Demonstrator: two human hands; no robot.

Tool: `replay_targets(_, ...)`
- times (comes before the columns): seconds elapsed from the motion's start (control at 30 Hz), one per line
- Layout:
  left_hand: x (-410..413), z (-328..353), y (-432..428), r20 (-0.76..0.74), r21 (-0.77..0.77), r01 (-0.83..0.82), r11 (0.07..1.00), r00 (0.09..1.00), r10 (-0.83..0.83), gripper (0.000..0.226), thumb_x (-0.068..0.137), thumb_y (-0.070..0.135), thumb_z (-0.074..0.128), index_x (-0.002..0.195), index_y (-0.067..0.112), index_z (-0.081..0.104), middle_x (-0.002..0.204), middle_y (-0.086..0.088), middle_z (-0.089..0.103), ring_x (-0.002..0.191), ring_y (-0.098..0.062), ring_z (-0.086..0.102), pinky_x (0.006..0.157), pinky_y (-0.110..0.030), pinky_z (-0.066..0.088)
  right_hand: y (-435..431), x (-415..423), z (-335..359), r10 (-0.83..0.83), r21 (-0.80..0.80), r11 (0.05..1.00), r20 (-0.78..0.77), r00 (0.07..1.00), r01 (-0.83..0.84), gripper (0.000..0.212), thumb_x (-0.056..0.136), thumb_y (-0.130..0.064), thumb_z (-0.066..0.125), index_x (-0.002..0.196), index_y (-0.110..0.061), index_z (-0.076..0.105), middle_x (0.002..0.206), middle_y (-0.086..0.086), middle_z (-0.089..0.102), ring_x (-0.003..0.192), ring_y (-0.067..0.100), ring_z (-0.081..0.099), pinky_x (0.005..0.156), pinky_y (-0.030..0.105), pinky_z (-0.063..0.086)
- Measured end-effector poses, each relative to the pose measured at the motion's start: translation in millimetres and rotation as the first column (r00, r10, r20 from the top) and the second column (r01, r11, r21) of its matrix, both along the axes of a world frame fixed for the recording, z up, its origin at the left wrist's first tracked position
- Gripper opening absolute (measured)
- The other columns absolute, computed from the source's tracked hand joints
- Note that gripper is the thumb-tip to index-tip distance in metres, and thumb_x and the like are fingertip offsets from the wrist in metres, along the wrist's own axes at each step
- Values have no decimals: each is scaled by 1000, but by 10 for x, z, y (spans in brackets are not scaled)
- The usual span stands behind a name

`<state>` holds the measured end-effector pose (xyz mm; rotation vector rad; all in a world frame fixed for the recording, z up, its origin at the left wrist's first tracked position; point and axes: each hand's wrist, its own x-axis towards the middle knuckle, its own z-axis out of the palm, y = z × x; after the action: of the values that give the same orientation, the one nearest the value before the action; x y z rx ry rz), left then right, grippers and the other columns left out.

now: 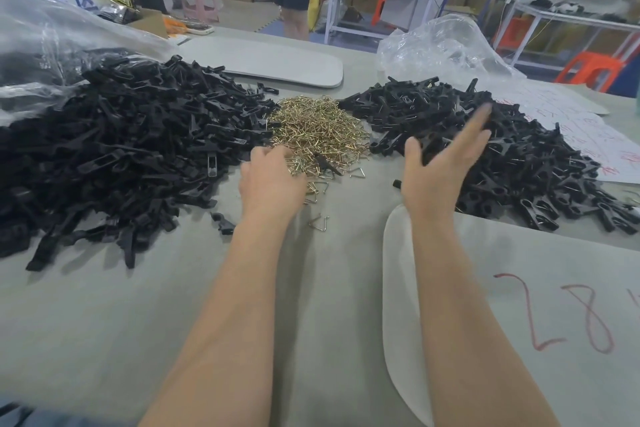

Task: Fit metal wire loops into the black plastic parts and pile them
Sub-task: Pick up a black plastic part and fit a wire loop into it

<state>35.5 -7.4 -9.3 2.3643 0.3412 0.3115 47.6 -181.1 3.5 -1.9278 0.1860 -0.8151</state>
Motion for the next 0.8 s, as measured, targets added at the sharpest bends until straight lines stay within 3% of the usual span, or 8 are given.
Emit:
replay_targets(0.07,-6,-17,-36,6,12,41,999,999,-41,40,91,21,59,131,23,52,137,-6,40,126,-27,34,102,-39,33,55,-17,-43,-17,-327,945,-55,998,-2,58,91,-6,52,145,-16,35,155,22,15,144,35,12,117,35,10)
replay_targets(0.17,2,-37,-102,7,28,108,994,994,-108,37,93,18,54,131,22,53,140,-5,40,128,-28,32,104,-40,31,171,-9,-112,270,-368,877,-158,950,-310,37,92,-1,44,125,-7,60,131,12,57,122,27,51,103,21,30)
replay_targets(0.3,-1,-49,-125,-9,28,72,997,997,-72,35,95,18,49,130,21,54,138,-8,43,126,-32,35,103,-40,32,404,57,-321,231,-585,581,-548,804,-566,41,100,-26,35,141,-29,41,152,4,31,143,28,17,116,48,15)
replay_targets(0.5,15,-36,-156,25,-27,77,997,997,-76,32,96,21,47,128,19,55,136,-8,46,127,-29,39,104,-38,32,441,58,-353,211,-587,645,-478,852,-489,37,100,-25,34,133,-16,49,145,1,43,138,24,28,114,43,19)
replay_targets(0.57,33,-10,-168,84,-135,89,987,993,-78,32,98,23,46,126,15,56,132,-6,53,122,-23,46,100,-32,35,450,40,-241,337,-393,810,-296,894,-436,32,97,-14,42,125,-9,57,129,5,58,123,19,47,107,30,31)
replay_targets(0.63,20,56,-173,143,-406,116,906,988,-62,26,99,27,44,112,14,62,115,-5,63,108,-19,56,93,-29,41,480,-33,-92,512,84,858,-179,840,-506,27,92,-1,44,106,-9,66,102,0,67,99,8,60,89,20,43)
replay_targets(0.73,-16,164,-164,224,-740,211,638,973,-61,23,100,21,45,88,15,65,93,-3,70,94,-21,65,92,-41,51,512,-95,-8,761,565,571,-90,643,-596,27,91,5,43,90,-10,65,81,-2,70,79,9,66,78,22,52)
replay_targets(0.8,-27,214,-153,303,-732,234,641,953,-1,13,97,17,51,97,13,63,88,4,71,88,-14,66,89,-36,53,542,-124,12,819,617,494,-93,567,-613,24,92,5,42,91,-11,60,80,1,69,74,12,65,76,27,51)
